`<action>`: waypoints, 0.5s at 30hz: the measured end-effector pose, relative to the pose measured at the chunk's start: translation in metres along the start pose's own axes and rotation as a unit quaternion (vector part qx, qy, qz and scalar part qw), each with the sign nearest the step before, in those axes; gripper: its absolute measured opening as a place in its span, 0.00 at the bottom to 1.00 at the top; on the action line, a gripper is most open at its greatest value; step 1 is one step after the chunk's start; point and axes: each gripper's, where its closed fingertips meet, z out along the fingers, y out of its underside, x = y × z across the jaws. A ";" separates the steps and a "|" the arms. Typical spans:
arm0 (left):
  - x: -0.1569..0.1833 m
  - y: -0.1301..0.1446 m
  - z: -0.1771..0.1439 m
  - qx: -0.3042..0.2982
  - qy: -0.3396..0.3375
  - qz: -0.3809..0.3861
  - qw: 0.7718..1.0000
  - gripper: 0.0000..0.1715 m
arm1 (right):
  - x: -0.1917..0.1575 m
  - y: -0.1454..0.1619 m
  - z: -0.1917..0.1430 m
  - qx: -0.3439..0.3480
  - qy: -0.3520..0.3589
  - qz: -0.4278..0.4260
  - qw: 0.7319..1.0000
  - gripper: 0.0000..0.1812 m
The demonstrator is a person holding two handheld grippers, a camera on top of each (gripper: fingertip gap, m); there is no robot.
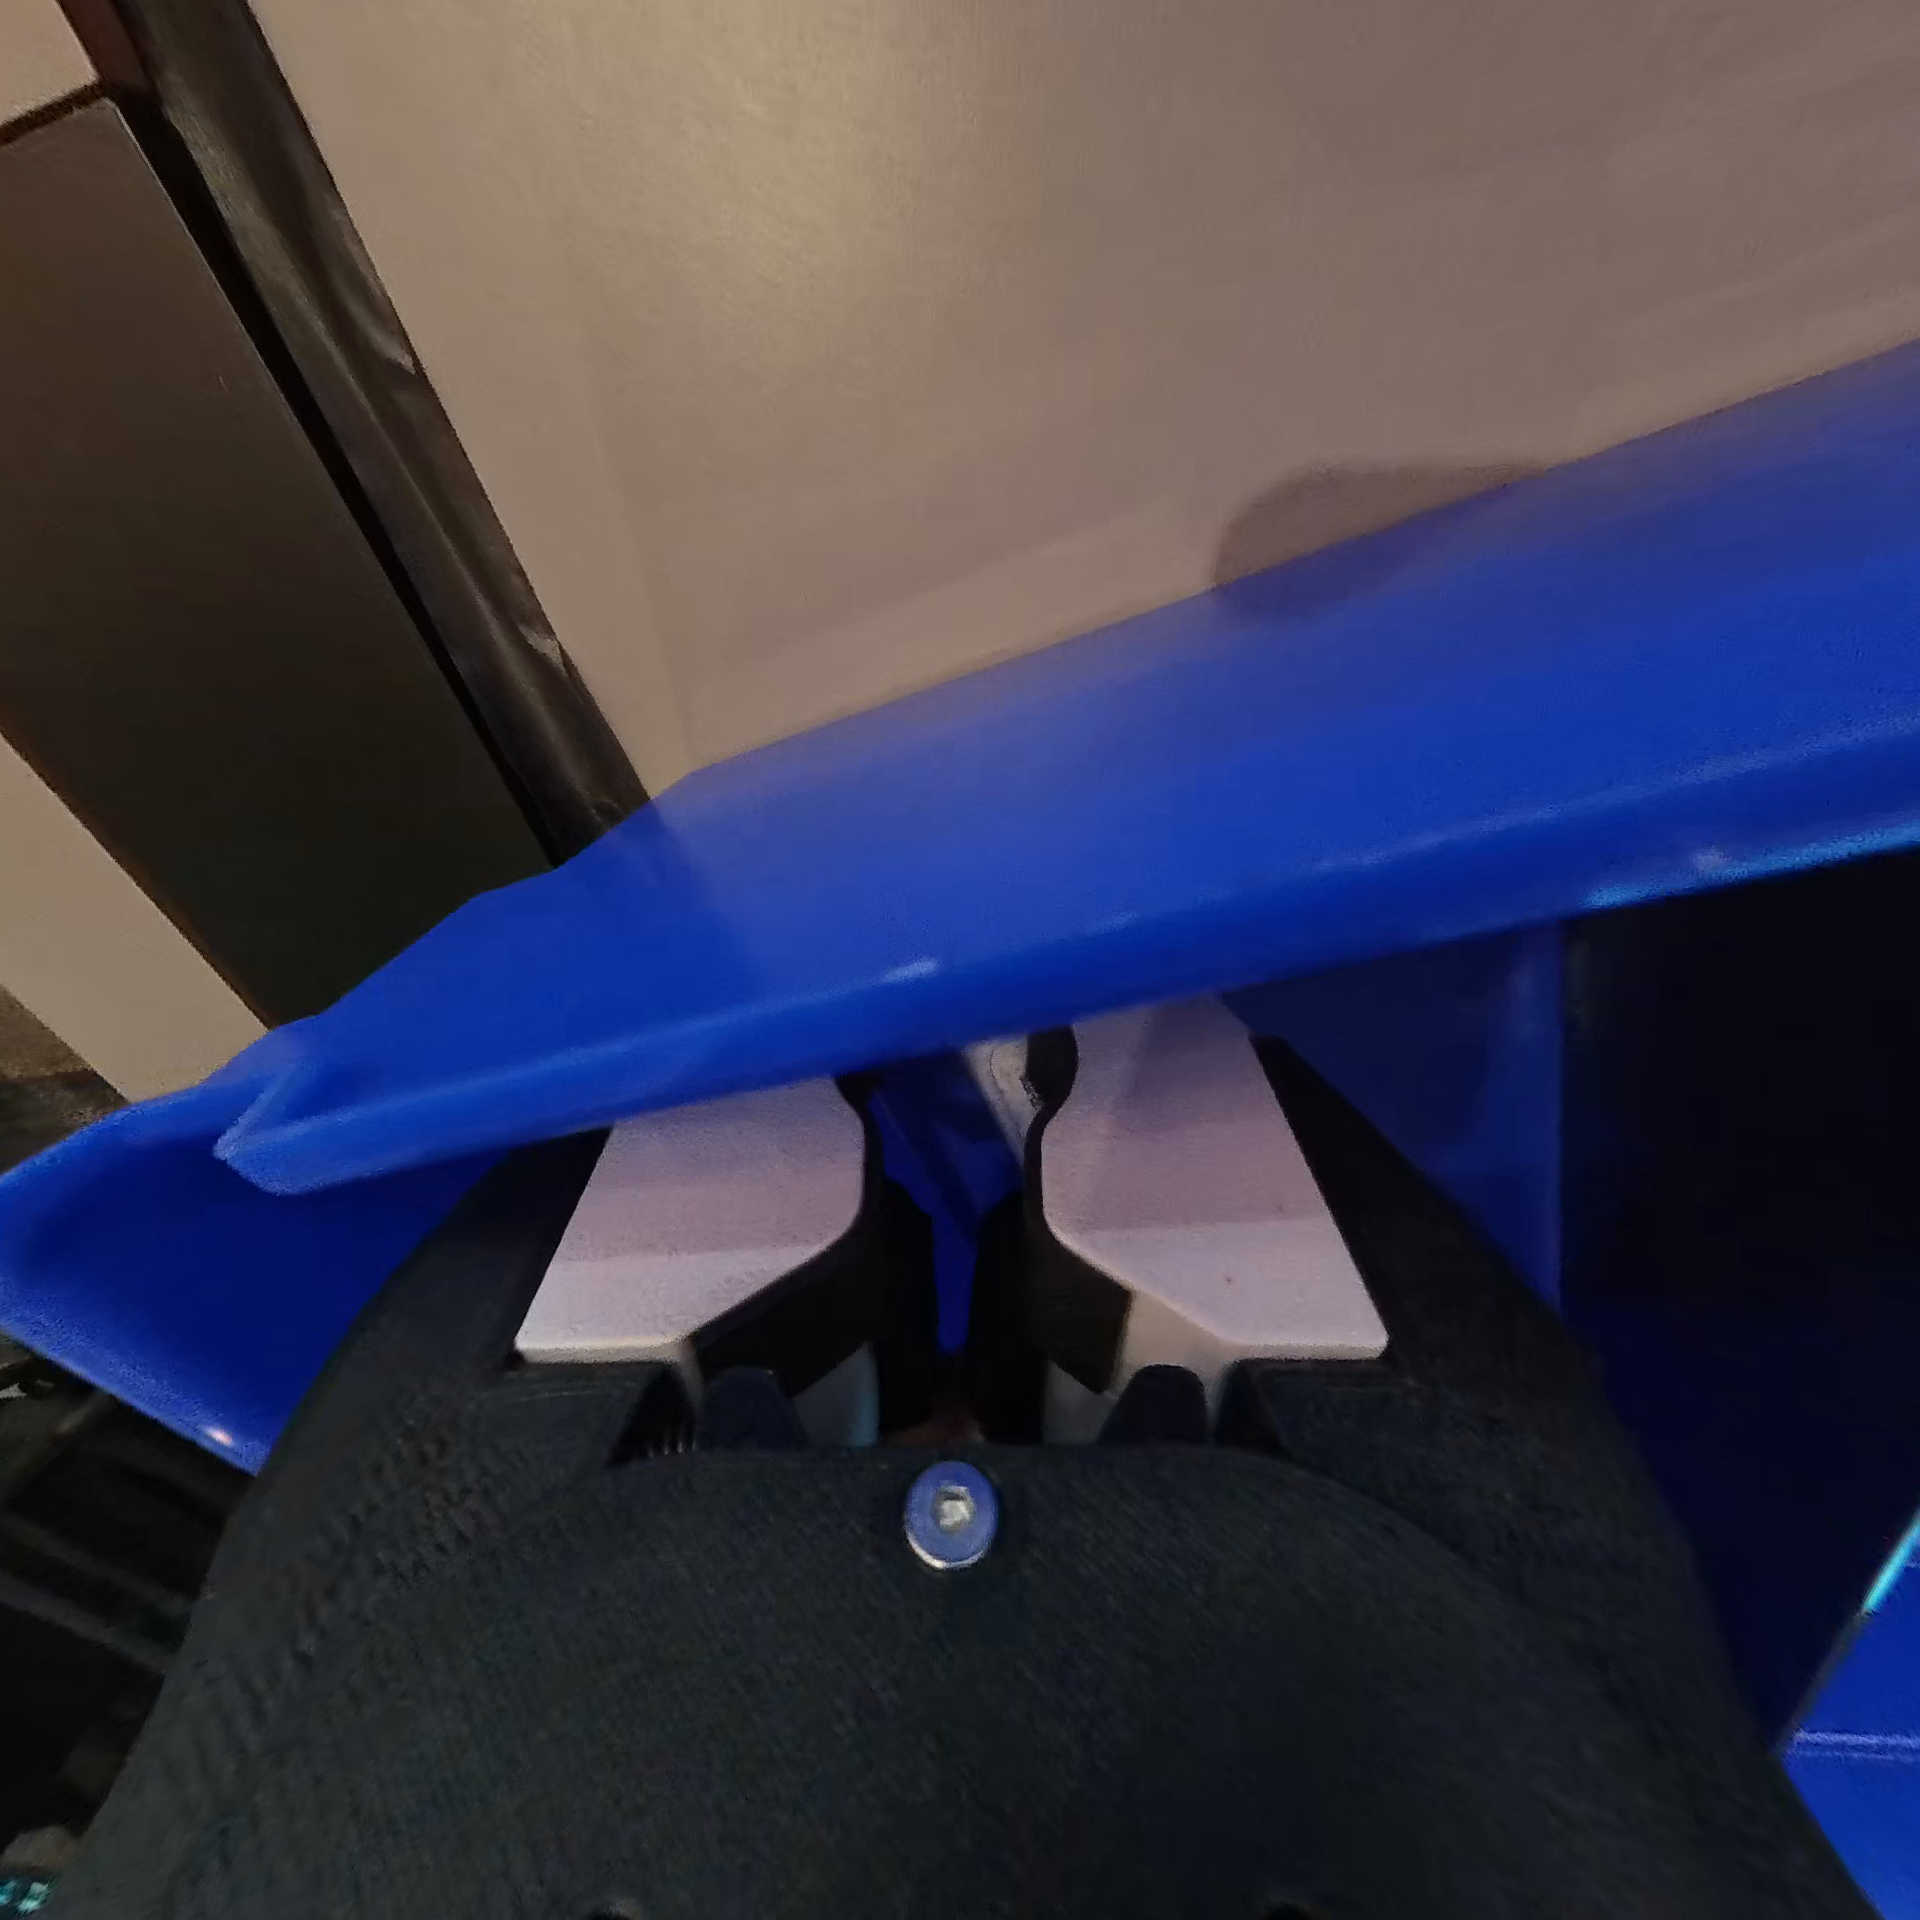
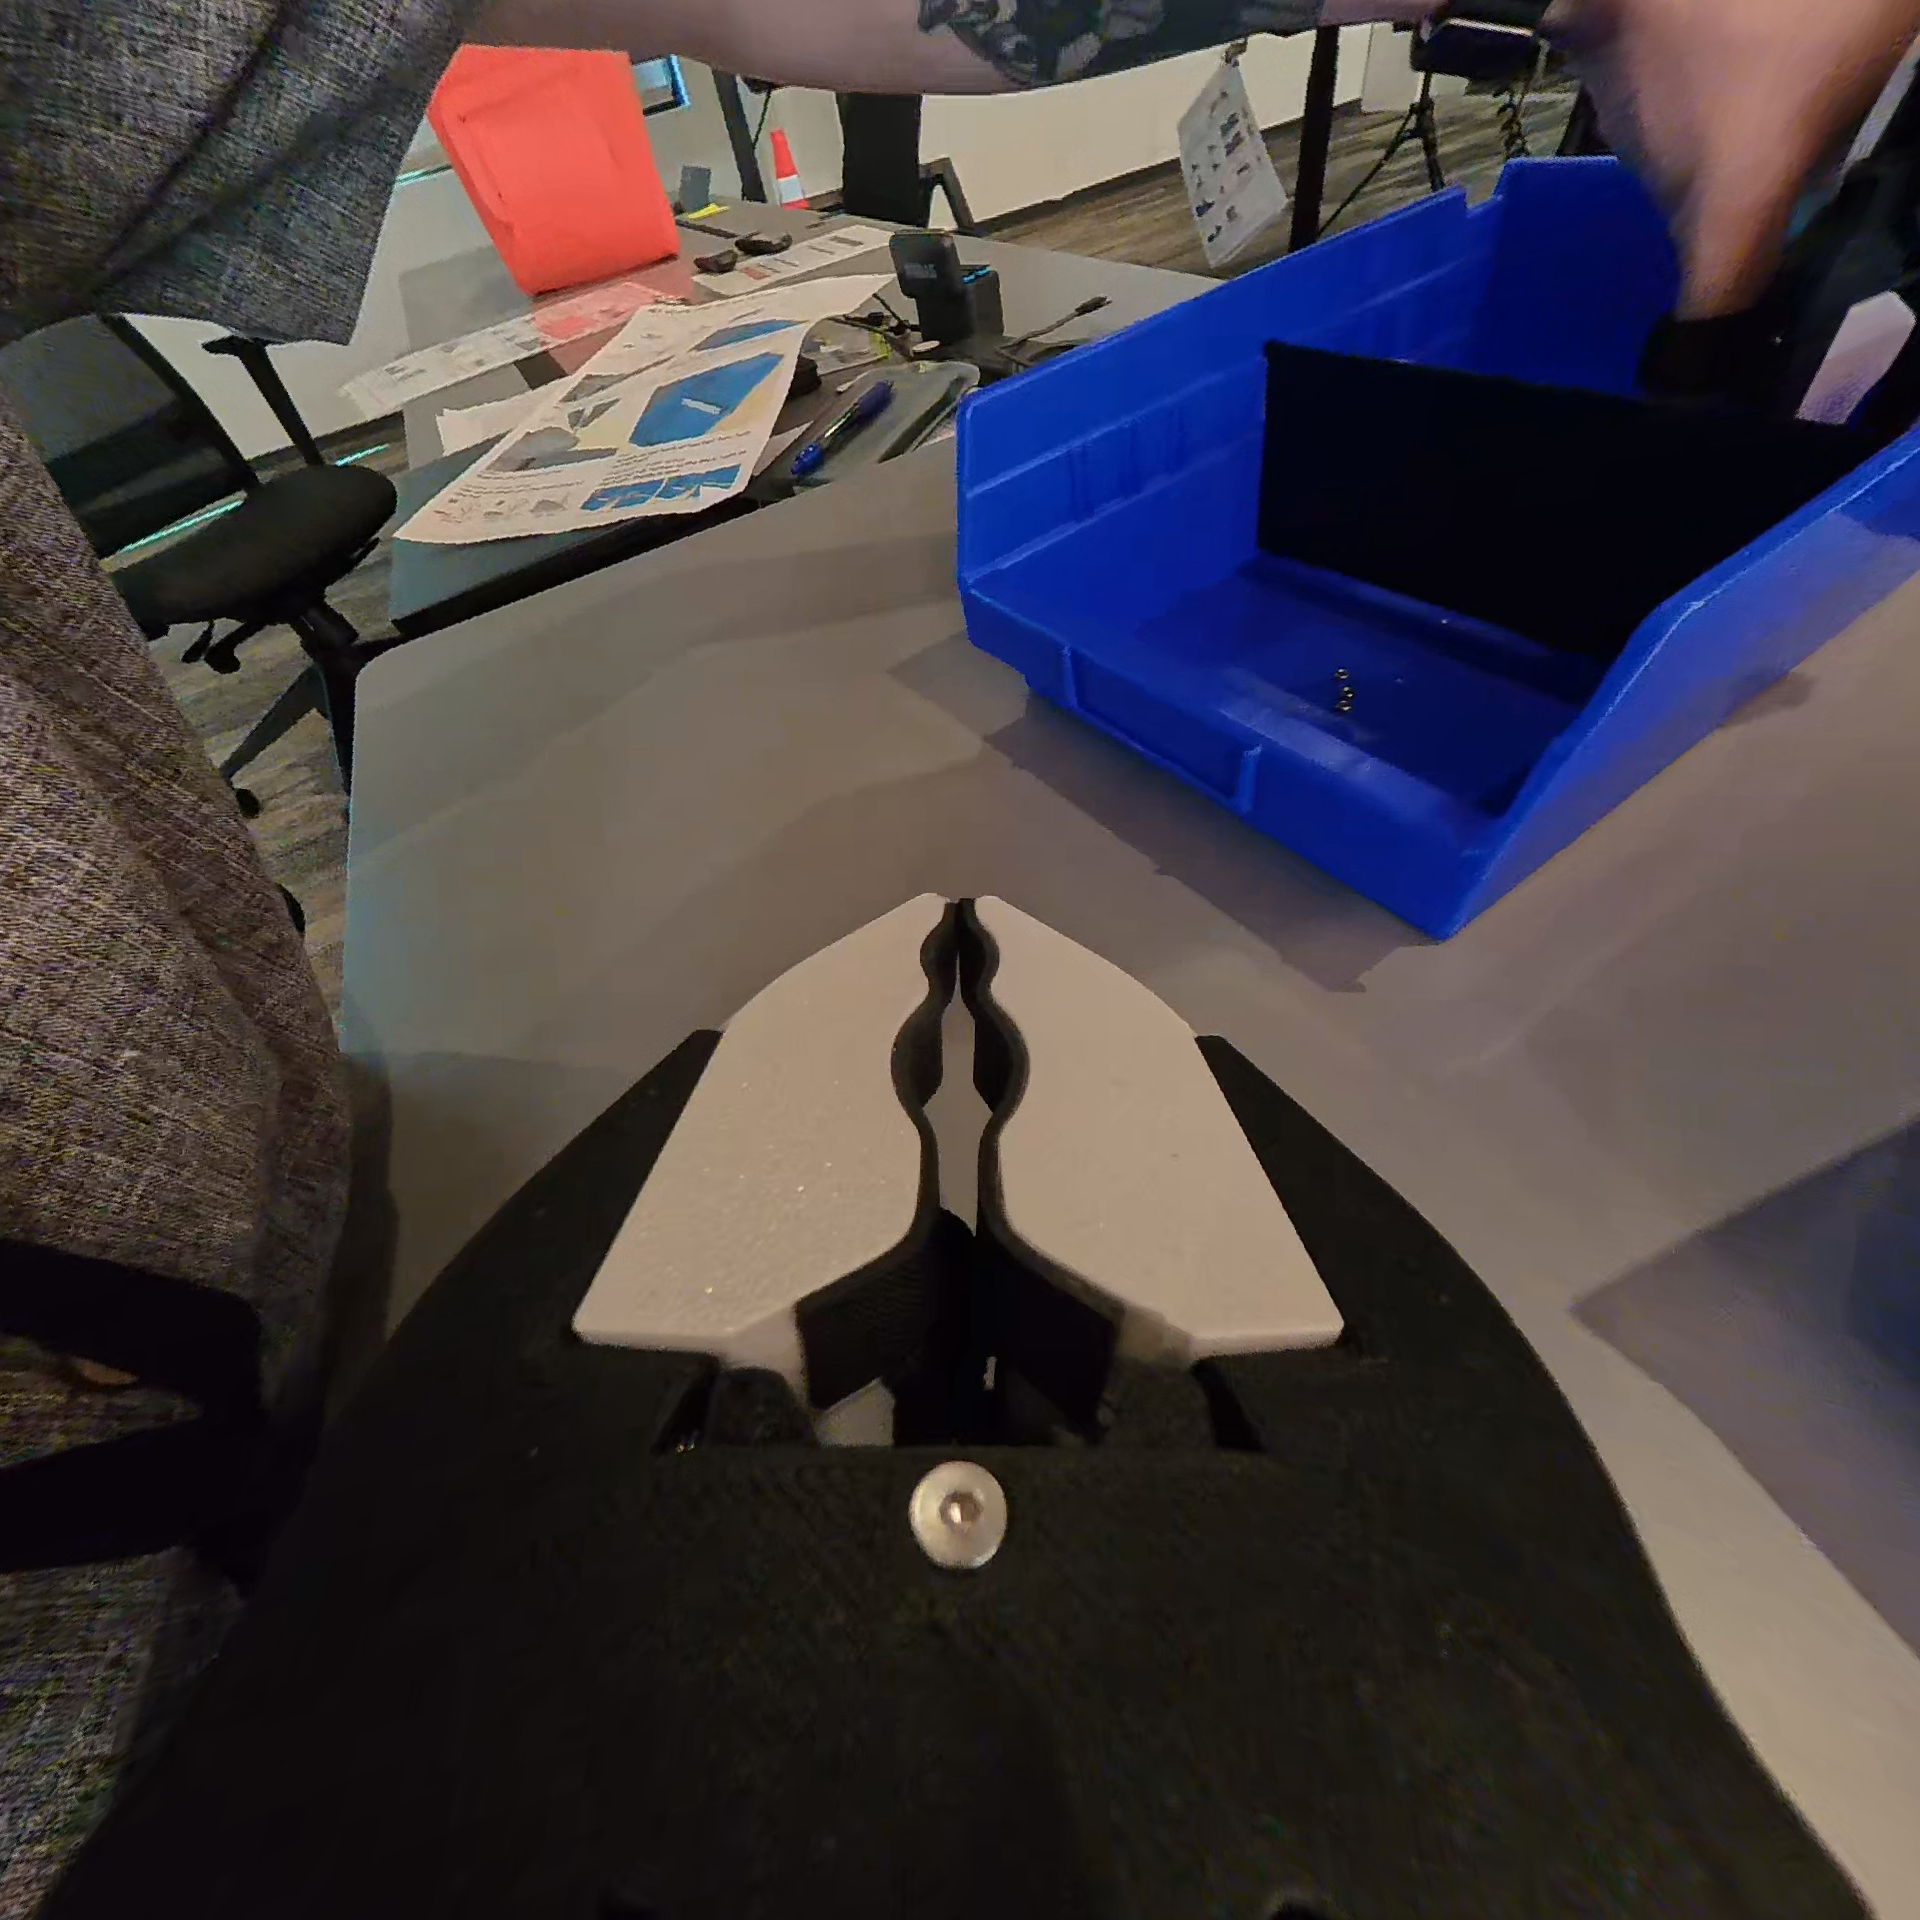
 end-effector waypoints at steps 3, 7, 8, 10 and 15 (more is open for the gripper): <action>0.000 0.000 0.000 -0.001 0.006 -0.003 1.000 0.12 | -0.002 0.001 0.001 -0.002 -0.006 0.001 1.000 0.00; 0.006 0.000 0.001 0.004 0.038 -0.014 0.999 0.07 | -0.005 0.001 0.002 -0.002 -0.009 -0.002 1.000 0.00; 0.007 0.000 0.002 0.006 0.044 -0.016 0.999 0.04 | -0.006 0.000 0.001 -0.001 -0.009 -0.004 1.000 0.00; 0.006 -0.001 0.002 0.010 0.047 -0.018 0.999 0.04 | -0.007 0.000 0.001 0.000 -0.010 -0.004 1.000 0.00; 0.005 0.000 0.002 0.009 0.044 -0.003 0.999 0.03 | -0.008 -0.002 0.000 0.001 -0.008 -0.008 1.000 0.00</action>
